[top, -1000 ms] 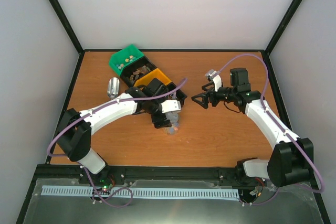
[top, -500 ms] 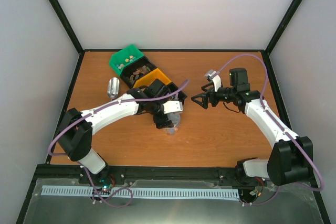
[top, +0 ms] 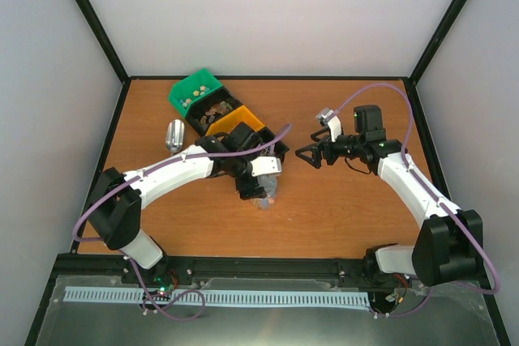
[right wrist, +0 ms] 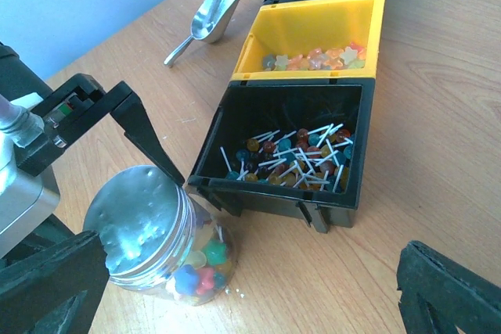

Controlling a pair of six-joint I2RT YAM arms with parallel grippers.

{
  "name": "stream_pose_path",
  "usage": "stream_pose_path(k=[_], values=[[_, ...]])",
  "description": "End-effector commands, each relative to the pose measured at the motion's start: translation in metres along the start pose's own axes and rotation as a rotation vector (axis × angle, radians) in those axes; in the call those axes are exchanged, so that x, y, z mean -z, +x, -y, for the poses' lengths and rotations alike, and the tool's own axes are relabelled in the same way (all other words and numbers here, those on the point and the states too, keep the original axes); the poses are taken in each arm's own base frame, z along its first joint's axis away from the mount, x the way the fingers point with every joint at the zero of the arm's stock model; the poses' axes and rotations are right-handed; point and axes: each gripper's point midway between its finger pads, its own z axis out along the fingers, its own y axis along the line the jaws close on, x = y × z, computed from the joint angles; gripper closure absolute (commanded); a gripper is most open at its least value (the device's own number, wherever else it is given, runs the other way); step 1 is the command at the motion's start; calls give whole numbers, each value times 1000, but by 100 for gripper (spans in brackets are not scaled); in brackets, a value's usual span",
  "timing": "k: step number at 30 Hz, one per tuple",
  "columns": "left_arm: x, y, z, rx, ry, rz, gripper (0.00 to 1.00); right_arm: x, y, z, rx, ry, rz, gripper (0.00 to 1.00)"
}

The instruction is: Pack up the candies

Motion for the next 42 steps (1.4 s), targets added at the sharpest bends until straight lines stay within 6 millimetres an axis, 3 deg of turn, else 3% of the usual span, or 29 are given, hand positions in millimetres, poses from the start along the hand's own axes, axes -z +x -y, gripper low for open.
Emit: stream_pose_path(k=[1,12,20,33,42], values=[[14,-7,4,-53,-14,17,18,-2,6,1,-18,-19,-13,0],[21,-14,6,-96,-32,66,17,-4,8,2,-38,-25,-17,0],[9,-2,13,-134,-29,28,17,-4,9,2,-46,-22,-18,0],[1,-2,-5,-98,-96,2,16,-5,8,2,-56,-32,-17,0],[-14,11,8,-30,54,-74,15,-5,10,-1,-49,-55,-23,0]])
